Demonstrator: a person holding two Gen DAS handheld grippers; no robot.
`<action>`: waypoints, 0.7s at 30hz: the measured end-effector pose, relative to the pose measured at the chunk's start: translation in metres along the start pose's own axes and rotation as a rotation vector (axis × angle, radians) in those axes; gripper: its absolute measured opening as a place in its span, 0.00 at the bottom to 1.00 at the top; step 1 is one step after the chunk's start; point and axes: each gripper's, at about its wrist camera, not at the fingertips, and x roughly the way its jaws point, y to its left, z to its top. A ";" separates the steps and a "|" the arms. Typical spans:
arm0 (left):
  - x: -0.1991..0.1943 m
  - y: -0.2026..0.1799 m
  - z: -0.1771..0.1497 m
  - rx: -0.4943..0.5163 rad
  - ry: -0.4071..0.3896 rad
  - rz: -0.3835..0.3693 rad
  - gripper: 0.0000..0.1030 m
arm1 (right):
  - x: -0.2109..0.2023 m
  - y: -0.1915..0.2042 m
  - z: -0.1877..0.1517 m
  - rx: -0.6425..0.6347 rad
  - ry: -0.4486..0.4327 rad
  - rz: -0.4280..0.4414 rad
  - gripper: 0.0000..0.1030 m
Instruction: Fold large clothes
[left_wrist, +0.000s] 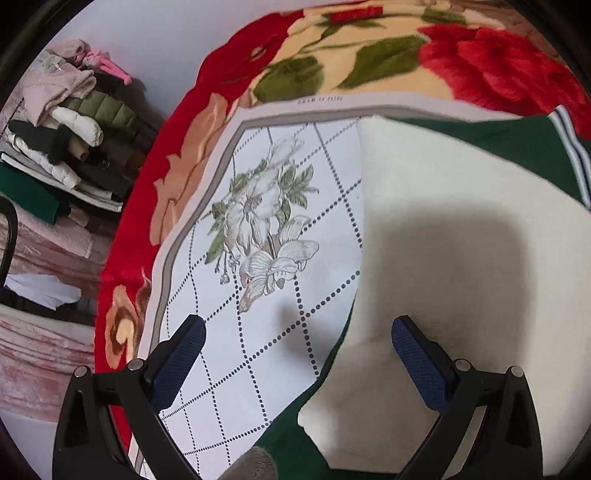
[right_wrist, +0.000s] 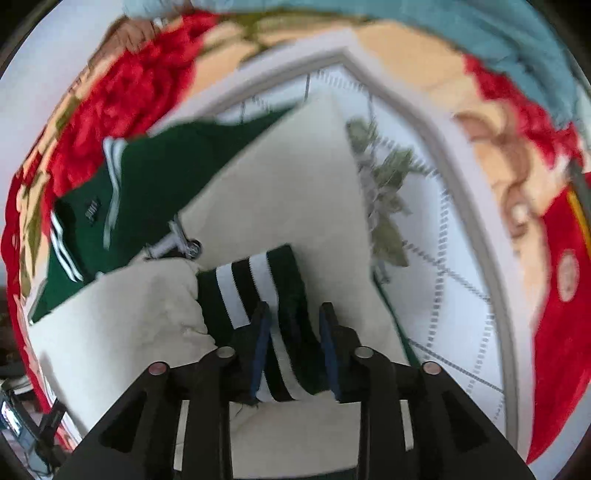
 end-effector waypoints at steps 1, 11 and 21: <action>-0.003 0.001 -0.001 -0.001 -0.013 -0.014 1.00 | -0.011 0.003 -0.005 -0.008 -0.028 0.049 0.42; -0.009 0.013 -0.024 -0.048 -0.034 -0.035 1.00 | 0.039 0.050 -0.023 -0.171 0.179 0.018 0.52; -0.106 -0.034 -0.135 0.040 -0.017 0.018 1.00 | -0.031 -0.036 -0.080 -0.353 0.364 -0.090 0.53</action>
